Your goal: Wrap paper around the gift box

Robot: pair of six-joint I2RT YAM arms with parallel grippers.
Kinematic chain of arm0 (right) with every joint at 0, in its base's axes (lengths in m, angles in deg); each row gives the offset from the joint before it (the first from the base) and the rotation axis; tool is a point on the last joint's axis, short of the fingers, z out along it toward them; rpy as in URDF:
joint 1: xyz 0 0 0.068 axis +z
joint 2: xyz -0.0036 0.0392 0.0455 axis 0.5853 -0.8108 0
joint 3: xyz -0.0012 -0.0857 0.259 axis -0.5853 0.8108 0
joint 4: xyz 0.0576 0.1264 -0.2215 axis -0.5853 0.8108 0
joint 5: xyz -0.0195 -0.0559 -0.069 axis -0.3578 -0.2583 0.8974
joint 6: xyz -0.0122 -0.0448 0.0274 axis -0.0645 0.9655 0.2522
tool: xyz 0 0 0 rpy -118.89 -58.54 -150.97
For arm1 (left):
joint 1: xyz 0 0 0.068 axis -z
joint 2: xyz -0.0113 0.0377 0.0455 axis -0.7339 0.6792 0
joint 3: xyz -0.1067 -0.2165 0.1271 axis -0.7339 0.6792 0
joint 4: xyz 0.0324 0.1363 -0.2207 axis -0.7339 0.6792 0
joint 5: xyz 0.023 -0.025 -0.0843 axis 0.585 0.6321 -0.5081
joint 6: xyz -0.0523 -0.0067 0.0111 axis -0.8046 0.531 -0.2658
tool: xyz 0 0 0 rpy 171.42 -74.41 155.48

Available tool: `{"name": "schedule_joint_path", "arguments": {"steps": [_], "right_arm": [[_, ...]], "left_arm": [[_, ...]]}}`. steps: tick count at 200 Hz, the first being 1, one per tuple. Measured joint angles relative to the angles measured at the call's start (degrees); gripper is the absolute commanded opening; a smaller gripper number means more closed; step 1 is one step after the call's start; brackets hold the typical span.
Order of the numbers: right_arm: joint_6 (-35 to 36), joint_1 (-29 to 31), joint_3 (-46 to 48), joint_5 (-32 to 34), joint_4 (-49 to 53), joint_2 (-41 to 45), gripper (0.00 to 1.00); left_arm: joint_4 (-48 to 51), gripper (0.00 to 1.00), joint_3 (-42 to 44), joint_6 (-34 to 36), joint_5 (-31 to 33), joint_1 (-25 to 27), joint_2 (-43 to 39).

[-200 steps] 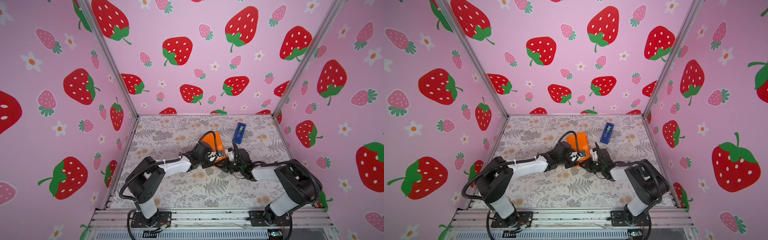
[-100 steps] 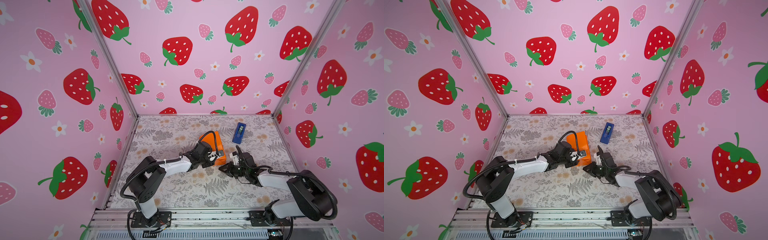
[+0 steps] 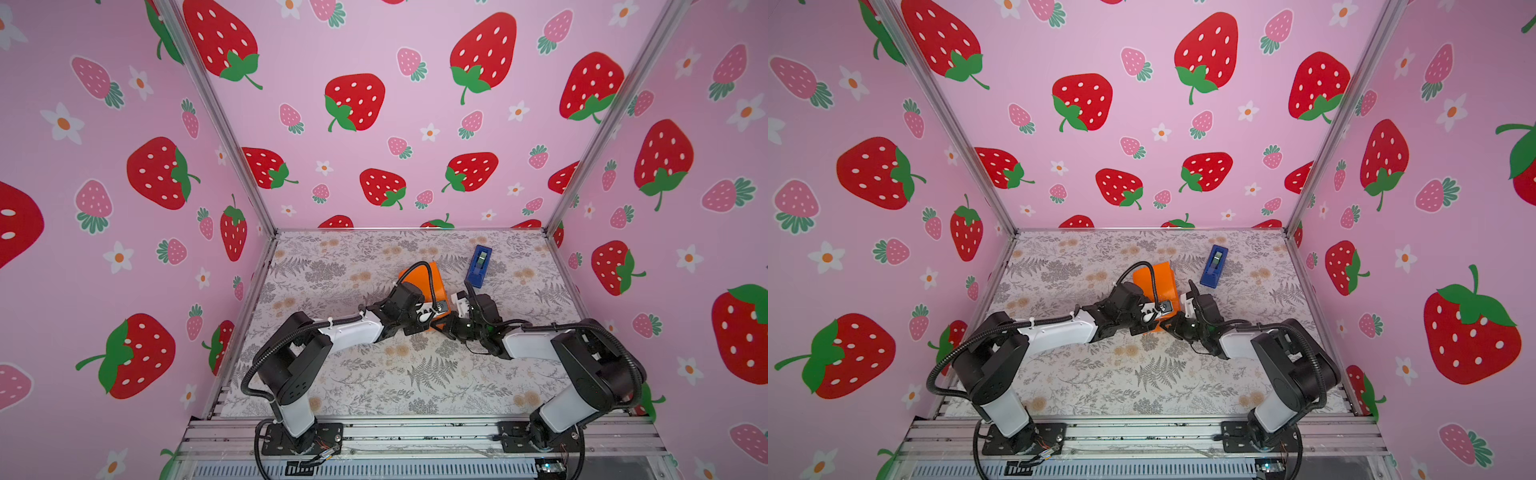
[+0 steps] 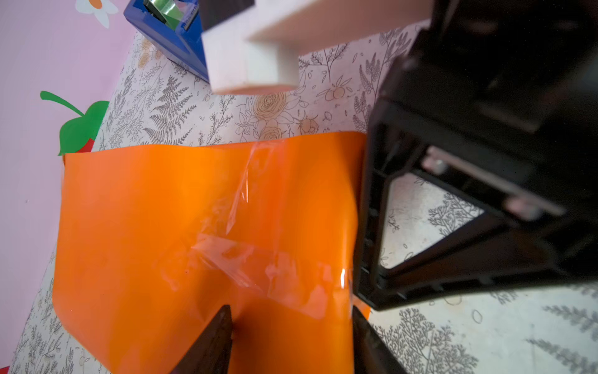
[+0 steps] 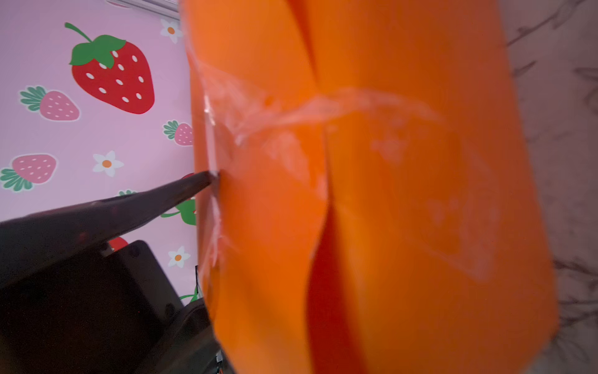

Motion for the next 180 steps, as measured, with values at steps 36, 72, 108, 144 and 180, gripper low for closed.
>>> {"name": "schedule_joint_path", "arguments": {"steps": [36, 72, 108, 144, 180], "right_arm": [[1.92, -0.02, 0.0, 2.08, -1.68, -3.91, 0.0], [2.6, -0.02, 1.09, 3.63, -1.97, -5.31, 0.0], [3.21, -0.22, 4.5, 4.37, 1.07, 2.34, 0.03], [6.29, -3.37, 3.78, 3.41, 6.1, 11.65, 0.2], [12.83, -10.38, -1.92, 1.66, 15.15, 12.66, 0.36]], "left_arm": [[0.04, 0.57, 0.0, 0.31, 0.0, -0.09, 0.0], [0.37, 0.59, 0.0, 0.31, -0.2, -0.24, -0.2], [2.82, 0.64, 0.57, -1.64, -1.57, -0.24, -3.67], [0.96, 0.69, 1.09, -11.82, -1.03, -0.24, -11.41], [2.93, 0.7, -1.09, -31.28, 4.98, -1.9, -14.67]]}}
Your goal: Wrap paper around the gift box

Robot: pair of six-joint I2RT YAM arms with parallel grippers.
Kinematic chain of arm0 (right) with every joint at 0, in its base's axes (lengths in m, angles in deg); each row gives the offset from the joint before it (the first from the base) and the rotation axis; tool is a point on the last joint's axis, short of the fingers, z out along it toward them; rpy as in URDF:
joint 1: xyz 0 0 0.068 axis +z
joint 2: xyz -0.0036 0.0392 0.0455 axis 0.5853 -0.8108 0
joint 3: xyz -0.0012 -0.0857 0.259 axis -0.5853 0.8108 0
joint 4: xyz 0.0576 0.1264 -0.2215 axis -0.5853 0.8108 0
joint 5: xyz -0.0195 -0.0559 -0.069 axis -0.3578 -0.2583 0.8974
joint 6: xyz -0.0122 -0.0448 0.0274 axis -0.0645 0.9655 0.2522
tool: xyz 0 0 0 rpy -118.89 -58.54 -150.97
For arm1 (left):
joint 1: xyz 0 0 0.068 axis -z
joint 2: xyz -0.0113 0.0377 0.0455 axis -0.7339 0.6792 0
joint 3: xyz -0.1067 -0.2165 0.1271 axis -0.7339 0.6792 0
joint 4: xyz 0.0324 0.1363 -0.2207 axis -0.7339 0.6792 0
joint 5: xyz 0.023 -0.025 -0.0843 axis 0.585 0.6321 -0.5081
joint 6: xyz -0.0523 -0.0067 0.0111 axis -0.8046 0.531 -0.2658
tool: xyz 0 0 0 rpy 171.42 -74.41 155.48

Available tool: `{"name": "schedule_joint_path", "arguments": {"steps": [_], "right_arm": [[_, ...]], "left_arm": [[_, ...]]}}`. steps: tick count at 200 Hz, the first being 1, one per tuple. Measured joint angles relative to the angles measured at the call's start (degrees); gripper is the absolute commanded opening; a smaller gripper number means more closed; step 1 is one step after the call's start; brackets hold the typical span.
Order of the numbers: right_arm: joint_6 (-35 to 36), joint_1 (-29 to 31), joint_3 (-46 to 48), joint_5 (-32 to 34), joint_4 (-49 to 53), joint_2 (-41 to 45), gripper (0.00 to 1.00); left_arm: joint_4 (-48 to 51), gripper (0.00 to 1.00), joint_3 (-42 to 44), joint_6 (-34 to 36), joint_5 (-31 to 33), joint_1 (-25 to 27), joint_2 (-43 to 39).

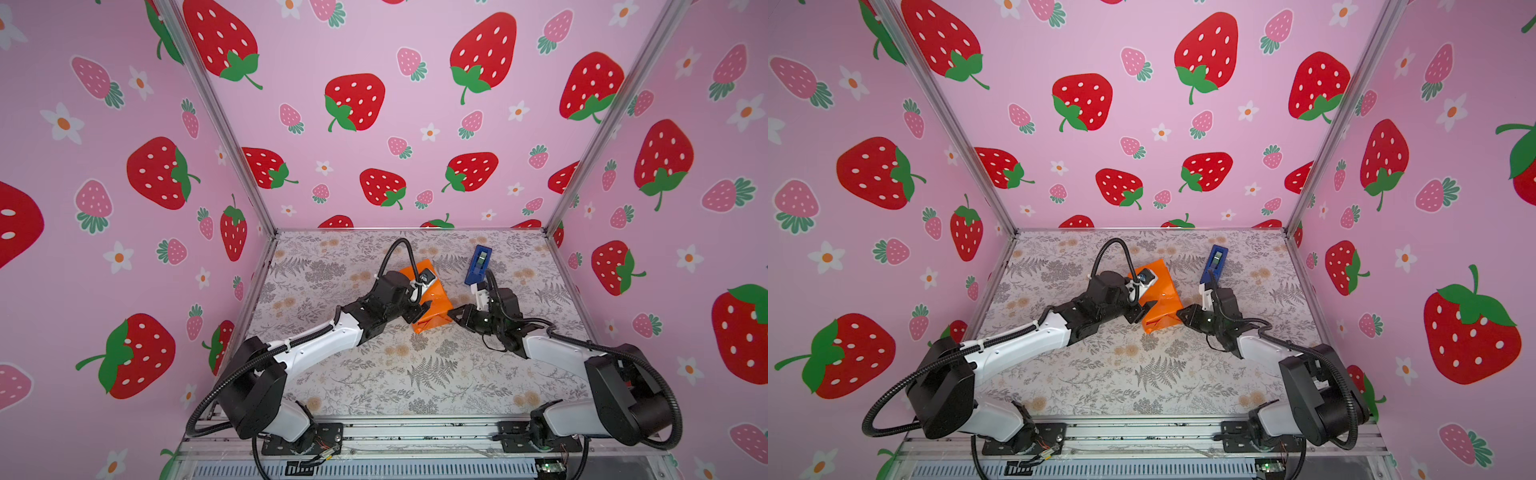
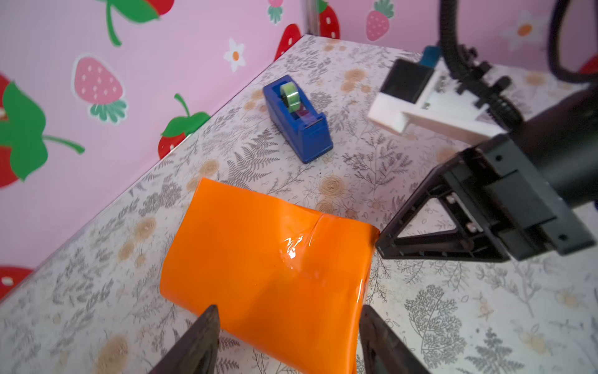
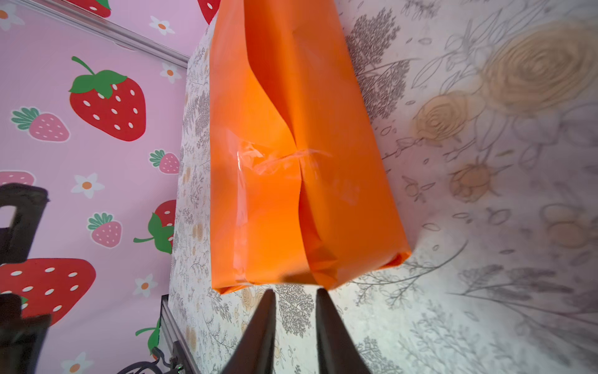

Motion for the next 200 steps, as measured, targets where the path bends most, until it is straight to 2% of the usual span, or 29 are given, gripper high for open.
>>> {"name": "schedule_joint_path", "arguments": {"steps": [13, 35, 60, 83, 127, 162, 186, 200], "right_arm": [[2.64, -2.27, -2.67, -1.25, 2.4, -0.39, 0.45], [7.34, -4.94, -10.08, -4.22, 6.86, -4.96, 0.51], [12.48, -5.29, -18.14, -6.75, 11.67, -11.52, 0.51], [15.5, -5.27, -22.56, -8.02, 15.72, -15.63, 0.5], [16.28, -4.39, -21.62, -10.75, 18.45, -17.35, 0.43], [11.45, 1.03, -15.32, -13.31, 17.31, -13.55, 0.42], [7.72, 5.46, -12.66, -15.39, 15.52, -9.33, 0.46], [6.84, 5.84, -12.7, -14.75, 15.54, -7.74, 0.51]], "left_arm": [[2.21, 0.69, -1.01, -7.56, 0.94, -2.16, -0.09], [6.03, 0.69, -1.09, -19.5, 0.0, -6.54, -0.59], [8.5, 0.7, -0.7, -28.96, -3.17, -9.16, -0.68], [10.8, 0.7, -0.68, -34.32, -7.45, -9.94, -0.22], [11.58, 0.68, 0.98, -40.22, -15.08, -13.22, 1.97], [13.62, 0.66, 1.46, -41.77, -20.15, -16.5, 2.32], [17.42, 0.65, 0.74, -40.5, -22.29, -17.27, 2.47], [20.52, 0.64, -0.24, -38.91, -22.91, -17.29, 2.62]]}}
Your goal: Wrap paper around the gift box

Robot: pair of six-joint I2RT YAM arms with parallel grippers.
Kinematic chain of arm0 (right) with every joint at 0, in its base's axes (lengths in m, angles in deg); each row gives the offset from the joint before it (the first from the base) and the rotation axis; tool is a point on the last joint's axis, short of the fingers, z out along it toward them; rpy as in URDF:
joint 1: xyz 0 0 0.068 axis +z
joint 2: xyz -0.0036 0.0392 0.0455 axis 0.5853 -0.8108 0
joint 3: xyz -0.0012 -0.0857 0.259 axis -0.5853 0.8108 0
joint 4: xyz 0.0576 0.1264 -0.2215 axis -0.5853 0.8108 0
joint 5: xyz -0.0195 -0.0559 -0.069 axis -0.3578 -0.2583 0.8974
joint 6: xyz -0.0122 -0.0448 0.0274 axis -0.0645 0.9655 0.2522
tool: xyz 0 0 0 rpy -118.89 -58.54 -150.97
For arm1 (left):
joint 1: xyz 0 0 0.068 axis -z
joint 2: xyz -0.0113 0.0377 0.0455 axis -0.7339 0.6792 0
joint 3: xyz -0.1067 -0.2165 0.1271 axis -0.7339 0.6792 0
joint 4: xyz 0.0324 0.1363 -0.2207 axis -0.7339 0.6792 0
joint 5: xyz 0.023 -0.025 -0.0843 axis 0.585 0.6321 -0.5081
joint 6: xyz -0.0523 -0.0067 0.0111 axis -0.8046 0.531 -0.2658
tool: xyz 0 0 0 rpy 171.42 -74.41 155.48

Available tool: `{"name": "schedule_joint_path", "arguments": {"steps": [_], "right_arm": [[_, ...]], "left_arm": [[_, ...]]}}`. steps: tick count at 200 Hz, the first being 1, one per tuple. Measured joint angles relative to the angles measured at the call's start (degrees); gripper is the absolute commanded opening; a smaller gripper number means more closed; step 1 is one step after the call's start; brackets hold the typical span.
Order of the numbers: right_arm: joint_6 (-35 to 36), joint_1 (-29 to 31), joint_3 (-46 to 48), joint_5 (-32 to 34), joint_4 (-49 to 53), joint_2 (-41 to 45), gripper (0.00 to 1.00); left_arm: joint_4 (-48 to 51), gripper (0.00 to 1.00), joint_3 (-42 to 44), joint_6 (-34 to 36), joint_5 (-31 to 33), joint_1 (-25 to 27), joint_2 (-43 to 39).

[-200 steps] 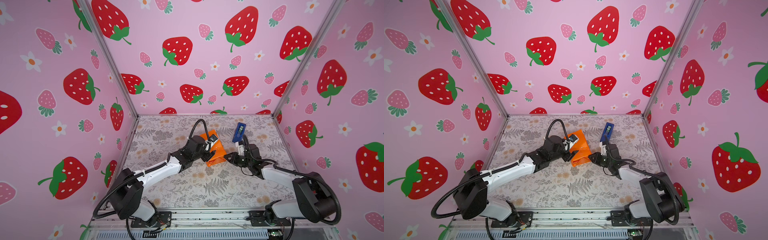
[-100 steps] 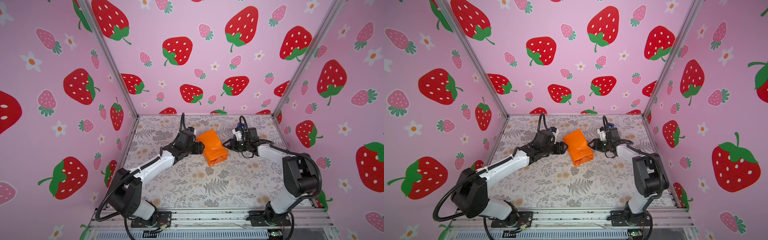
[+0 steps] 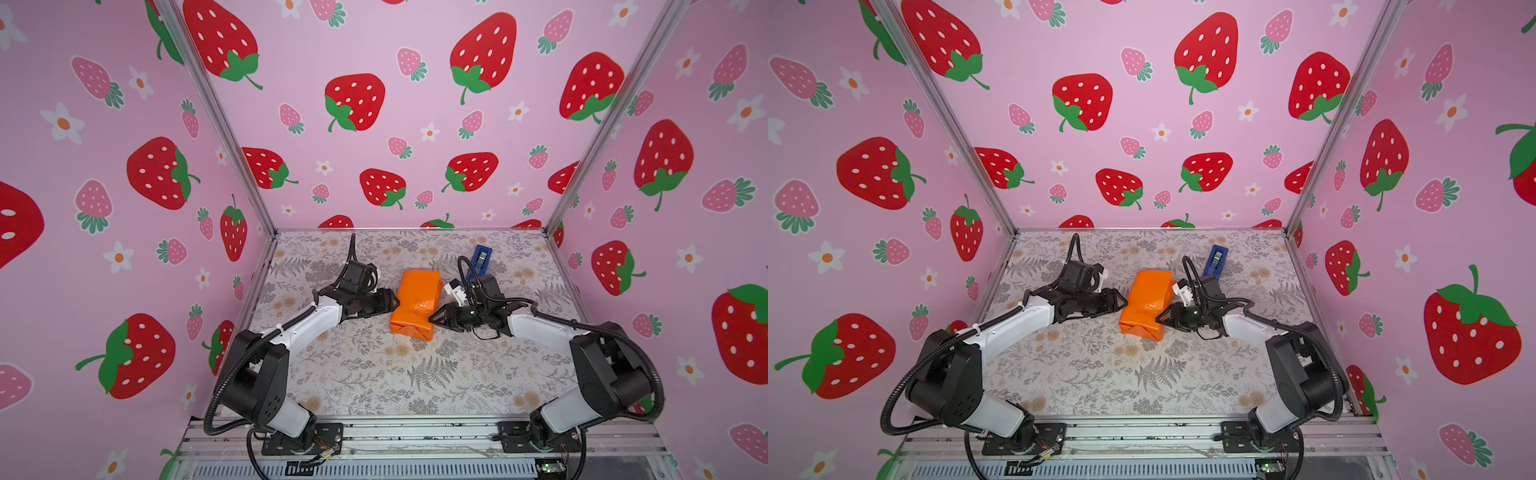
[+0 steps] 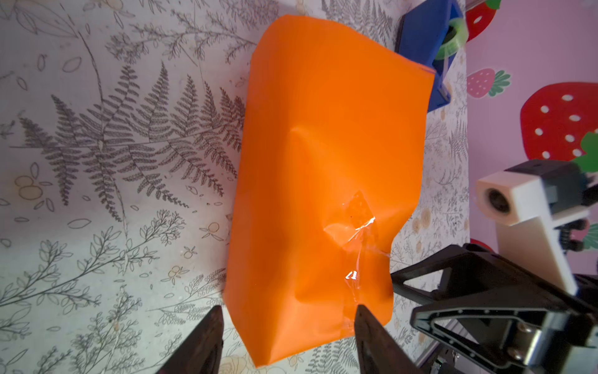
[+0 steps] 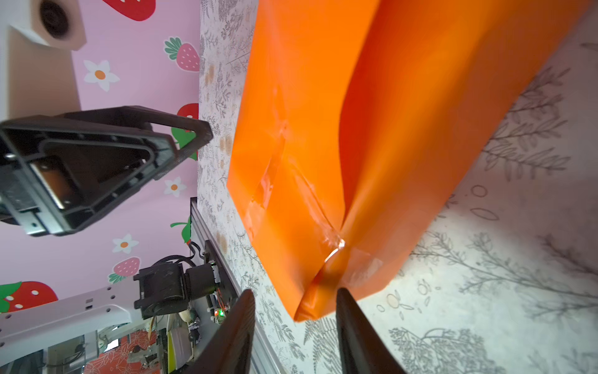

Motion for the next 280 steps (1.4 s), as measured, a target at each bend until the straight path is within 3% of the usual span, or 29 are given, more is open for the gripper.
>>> {"name": "schedule_joint_path", "arguments": {"steps": [67, 155, 243, 266, 280], "right_arm": [[-2.97, -0.74, -1.09, -1.14, -2.64, -3.91, 0.51], [-2.05, 0.31, -1.09, -2.93, -1.4, -7.32, 0.47], [-0.55, 0.28, -1.81, -2.56, 0.98, -8.5, 0.44], [-0.37, 0.28, -2.05, -2.56, 1.53, -8.5, 0.43], [-0.31, 0.28, -2.1, -2.56, 1.73, -8.5, 0.43]], "left_arm": [[6.51, 0.55, -5.51, 6.43, -4.33, -0.74, 5.92], [8.15, 0.54, -6.99, 12.13, -12.37, -3.3, 12.92], [7.54, 0.16, -7.19, 14.8, -16.13, -4.92, 13.4], [7.1, 0.15, -7.19, 14.75, -16.11, -4.98, 13.07], [7.08, 0.21, -7.19, 14.69, -16.09, -5.01, 13.05]]}}
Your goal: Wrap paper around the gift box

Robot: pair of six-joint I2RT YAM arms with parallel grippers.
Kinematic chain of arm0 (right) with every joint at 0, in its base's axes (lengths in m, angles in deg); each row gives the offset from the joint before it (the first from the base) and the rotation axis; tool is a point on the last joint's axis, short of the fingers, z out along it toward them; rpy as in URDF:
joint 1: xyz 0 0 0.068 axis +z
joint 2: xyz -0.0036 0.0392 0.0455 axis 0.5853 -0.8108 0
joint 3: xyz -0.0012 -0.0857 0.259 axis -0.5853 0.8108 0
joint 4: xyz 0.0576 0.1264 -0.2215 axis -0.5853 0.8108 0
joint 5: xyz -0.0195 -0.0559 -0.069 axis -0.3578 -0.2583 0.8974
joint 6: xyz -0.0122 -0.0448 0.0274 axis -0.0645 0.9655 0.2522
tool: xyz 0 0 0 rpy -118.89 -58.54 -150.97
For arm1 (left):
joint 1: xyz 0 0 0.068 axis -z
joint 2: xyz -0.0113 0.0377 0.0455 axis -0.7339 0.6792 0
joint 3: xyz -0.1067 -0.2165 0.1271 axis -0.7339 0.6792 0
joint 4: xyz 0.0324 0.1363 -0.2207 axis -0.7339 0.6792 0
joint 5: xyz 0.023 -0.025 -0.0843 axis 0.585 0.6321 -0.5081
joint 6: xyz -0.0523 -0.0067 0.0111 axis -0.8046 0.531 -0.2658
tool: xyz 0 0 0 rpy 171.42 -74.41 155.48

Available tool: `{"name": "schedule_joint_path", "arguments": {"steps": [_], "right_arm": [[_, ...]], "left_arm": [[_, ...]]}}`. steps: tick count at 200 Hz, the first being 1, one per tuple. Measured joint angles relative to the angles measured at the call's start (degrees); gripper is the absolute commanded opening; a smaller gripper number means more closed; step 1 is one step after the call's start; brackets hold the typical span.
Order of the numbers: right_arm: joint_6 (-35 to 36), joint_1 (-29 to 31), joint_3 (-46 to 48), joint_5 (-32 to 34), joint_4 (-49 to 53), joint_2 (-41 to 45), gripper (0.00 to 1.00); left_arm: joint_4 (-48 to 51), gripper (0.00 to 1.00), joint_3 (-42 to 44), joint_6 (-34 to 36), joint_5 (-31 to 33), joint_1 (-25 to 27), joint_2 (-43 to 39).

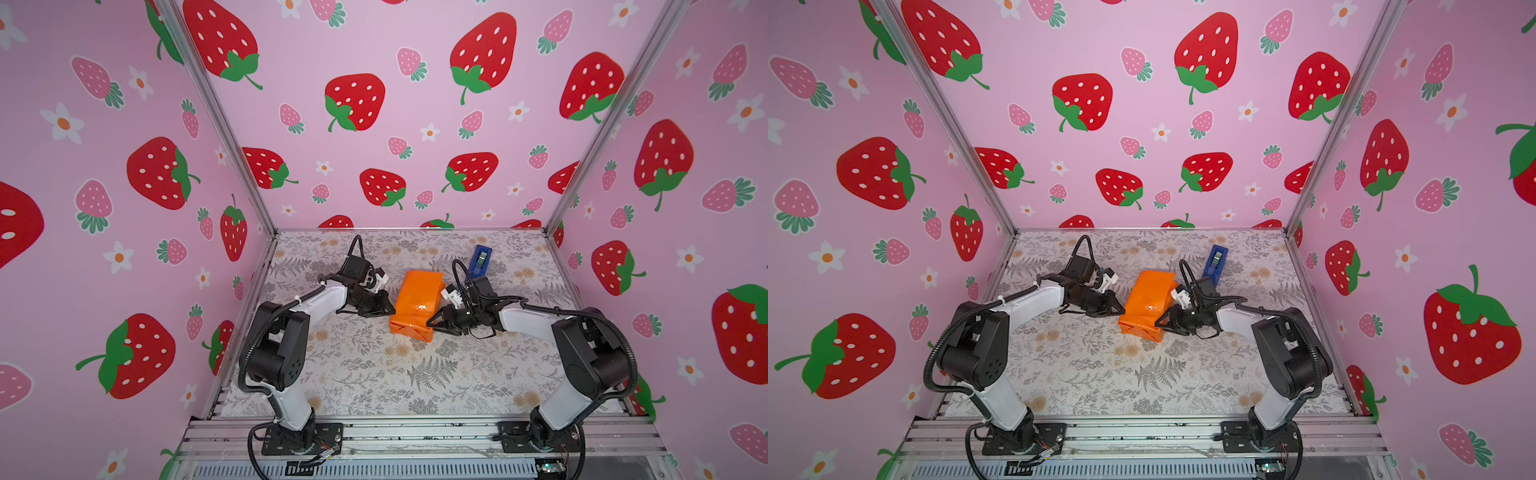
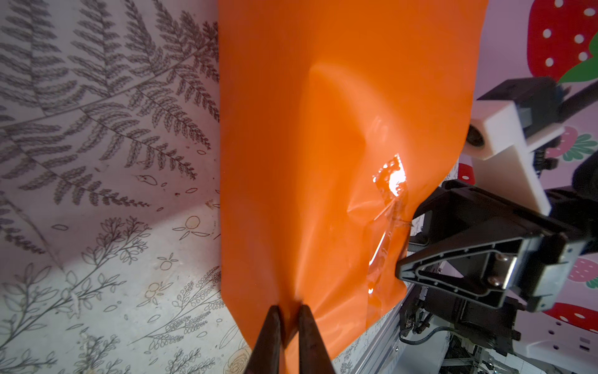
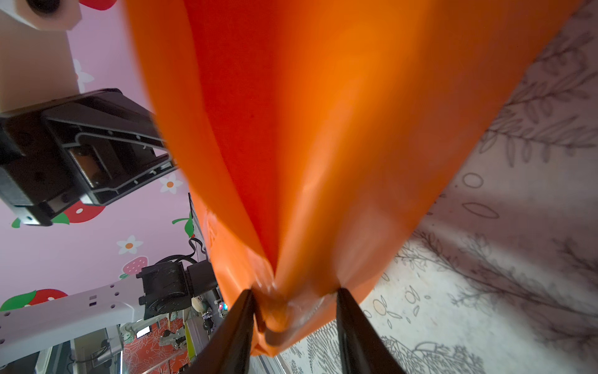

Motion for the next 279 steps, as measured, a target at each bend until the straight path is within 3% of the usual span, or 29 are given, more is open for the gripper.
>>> {"name": "schedule_joint_path", "arguments": {"steps": [24, 43, 77, 117, 179, 220, 254, 279], "right_arm": [[0.28, -0.07, -0.96, 0.59, 1.49, 0.15, 0.46], [0.63, -0.76, -1.92, 2.25, 3.45, 0.72, 0.5], [3.93, -5.99, -7.02, 6.97, 8.87, 1.68, 0.57], [10.78, -12.09, -17.81, 10.08, 11.3, 0.74, 0.61], [17.97, -13.7, -39.76, 1.22, 11.69, -19.47, 0.63], [25.66, -12.85, -53.16, -5.46, 22.75, -32.48, 0.62], [31.89, -11.13, -57.64, -9.22, 31.65, -36.5, 0.58], [34.56, -10.25, -57.57, -12.07, 35.39, -36.7, 0.47]], "left_arm": [[1.16, 0.36, -0.17, 0.42, 1.22, 0.37, 0.0], [3.85, 0.42, -1.92, 0.48, 3.1, 0.61, 0.0], [6.8, 0.45, -7.15, 0.52, 6.05, 0.66, -0.04], [9.55, 0.46, -6.95, -1.46, 8.61, 1.03, -3.06], [8.74, 0.52, 0.68, -8.72, 8.96, 5.84, -11.63], [8.5, 0.52, 4.15, -10.95, 9.14, 6.64, -12.31], [8.37, 0.52, 4.22, -11.63, 9.44, 6.64, -12.33], [8.41, 0.52, 4.22, -11.65, 9.42, 6.64, -12.31]]}}
